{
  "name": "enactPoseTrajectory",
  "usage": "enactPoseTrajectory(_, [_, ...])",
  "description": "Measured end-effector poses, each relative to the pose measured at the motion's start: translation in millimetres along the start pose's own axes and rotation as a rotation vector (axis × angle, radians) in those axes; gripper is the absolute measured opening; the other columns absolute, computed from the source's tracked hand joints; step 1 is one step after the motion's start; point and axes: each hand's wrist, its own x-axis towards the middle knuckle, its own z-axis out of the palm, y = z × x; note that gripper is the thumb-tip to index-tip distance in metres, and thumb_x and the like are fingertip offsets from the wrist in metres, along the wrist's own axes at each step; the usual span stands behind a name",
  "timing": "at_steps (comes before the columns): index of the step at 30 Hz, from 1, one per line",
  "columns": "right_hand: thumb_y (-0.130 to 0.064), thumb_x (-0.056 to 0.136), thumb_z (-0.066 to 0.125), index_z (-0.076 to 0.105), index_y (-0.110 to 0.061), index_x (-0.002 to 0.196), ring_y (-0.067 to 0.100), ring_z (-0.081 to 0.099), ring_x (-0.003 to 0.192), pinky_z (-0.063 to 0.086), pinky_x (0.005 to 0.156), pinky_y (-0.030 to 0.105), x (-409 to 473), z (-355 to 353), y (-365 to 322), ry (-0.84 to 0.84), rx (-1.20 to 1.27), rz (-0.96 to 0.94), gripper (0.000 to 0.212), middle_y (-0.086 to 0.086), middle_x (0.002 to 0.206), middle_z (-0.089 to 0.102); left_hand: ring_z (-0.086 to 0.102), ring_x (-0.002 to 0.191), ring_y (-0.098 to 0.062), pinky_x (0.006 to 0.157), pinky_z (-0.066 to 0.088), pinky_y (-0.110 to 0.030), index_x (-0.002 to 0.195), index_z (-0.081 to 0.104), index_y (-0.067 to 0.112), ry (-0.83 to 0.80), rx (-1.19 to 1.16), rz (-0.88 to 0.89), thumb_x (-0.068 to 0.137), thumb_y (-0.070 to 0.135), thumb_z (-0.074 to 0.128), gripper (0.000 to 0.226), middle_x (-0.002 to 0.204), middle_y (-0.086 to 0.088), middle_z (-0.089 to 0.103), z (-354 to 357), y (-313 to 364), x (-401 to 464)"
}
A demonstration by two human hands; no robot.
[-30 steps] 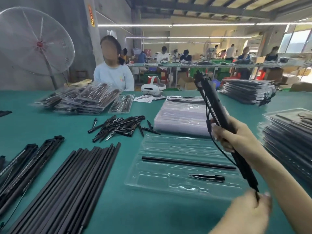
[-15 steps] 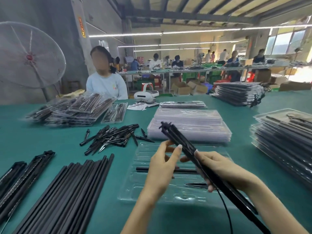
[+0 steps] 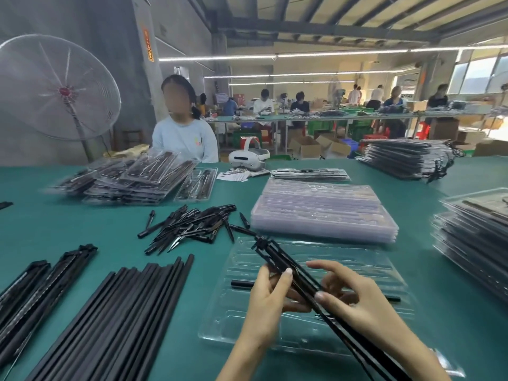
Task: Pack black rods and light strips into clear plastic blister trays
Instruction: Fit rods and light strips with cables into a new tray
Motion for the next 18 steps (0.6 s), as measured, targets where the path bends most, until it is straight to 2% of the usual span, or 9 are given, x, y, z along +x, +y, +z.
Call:
enactPoseTrajectory(3, [-0.060, 0.066, 0.071, 0.048, -0.057, 0.121, 0.011, 0.060, 0.076, 0.051, 0.067, 0.019, -7.8, -2.5, 8.1, -0.084, -0.147, 0.019, 0.060, -0.015, 0.096, 0.062, 0.068, 0.071, -0.028, 0.065, 0.057, -0.033, 0.110, 0.049, 0.001, 0.033, -0.044, -0.020, 0.099, 0.014, 0.047, 0.017, 0.089, -0.021, 0.067, -9.9, -7.9, 2.4])
enactPoseTrajectory(6, [-0.064, 0.072, 0.064, 0.057, -0.055, 0.111, 0.009, 0.066, 0.077, 0.054, 0.073, 0.029, -8.9, -11.2, 7.9, -0.163, -0.148, 0.066, 0.040, -0.016, 0.092, 0.069, 0.071, 0.084, -0.026, 0.074, 0.057, -0.033, 0.116, 0.052, 0.007, 0.027, -0.137, -0.026, 0.098, 0.013, 0.046, 0.020, 0.097, -0.015, 0.071, -16.4, -13.9, 5.1])
enactPoseTrajectory(9, [-0.057, 0.075, 0.063, 0.063, -0.048, 0.102, 0.012, 0.066, 0.067, 0.055, 0.067, 0.038, -10.9, -13.8, 8.0, -0.158, -0.118, 0.069, 0.028, -0.009, 0.082, 0.071, 0.070, 0.083, -0.020, 0.073, 0.057, -0.030, 0.117, 0.054, 0.012, 0.012, -0.265, -0.038, 0.089, 0.021, 0.051, 0.030, 0.092, -0.006, 0.071, -18.2, -16.3, 6.0])
enactPoseTrajectory(11, [-0.048, 0.080, 0.069, 0.063, -0.043, 0.100, 0.008, 0.064, 0.068, 0.054, 0.063, 0.034, -11.7, -11.9, 10.7, -0.060, -0.270, -0.072, 0.022, -0.015, 0.085, 0.069, 0.069, 0.084, -0.020, 0.072, 0.057, -0.029, 0.114, 0.057, 0.014, 0.019, -0.334, -0.052, 0.084, 0.022, 0.054, 0.032, 0.095, -0.010, 0.069, -18.4, -18.3, 6.0])
enactPoseTrajectory(13, [-0.032, 0.082, 0.071, 0.066, -0.034, 0.096, 0.003, 0.063, 0.078, 0.052, 0.065, 0.026, -12.3, -5.8, 15.3, 0.051, -0.453, -0.290, 0.015, -0.019, 0.096, 0.062, 0.069, 0.085, -0.021, 0.072, 0.057, -0.029, 0.106, 0.061, 0.016, 0.036, -0.344, -0.049, 0.090, 0.016, 0.052, 0.018, 0.096, -0.010, 0.068, -18.3, -20.0, 5.9])
enactPoseTrajectory(15, [-0.021, 0.081, 0.064, 0.069, -0.020, 0.093, 0.010, 0.061, 0.080, 0.049, 0.067, 0.025, -10.7, 1.7, 17.4, 0.121, -0.572, -0.462, 0.012, -0.011, 0.101, 0.059, 0.071, 0.088, -0.026, 0.071, 0.057, -0.030, 0.101, 0.061, 0.014, 0.050, -0.375, -0.059, 0.097, 0.001, 0.043, 0.022, 0.093, -0.008, 0.069, -18.5, -20.2, 5.7])
enactPoseTrajectory(18, [-0.010, 0.080, 0.058, 0.060, -0.019, 0.097, 0.022, 0.058, 0.071, 0.042, 0.068, 0.030, -8.9, 12.3, 19.2, 0.194, -0.785, -0.621, 0.020, 0.001, 0.092, 0.063, 0.071, 0.091, -0.025, 0.070, 0.058, -0.031, 0.100, 0.062, 0.014, 0.067, -0.436, -0.090, 0.095, -0.010, 0.036, 0.035, 0.094, -0.009, 0.071, -18.8, -18.3, 5.8])
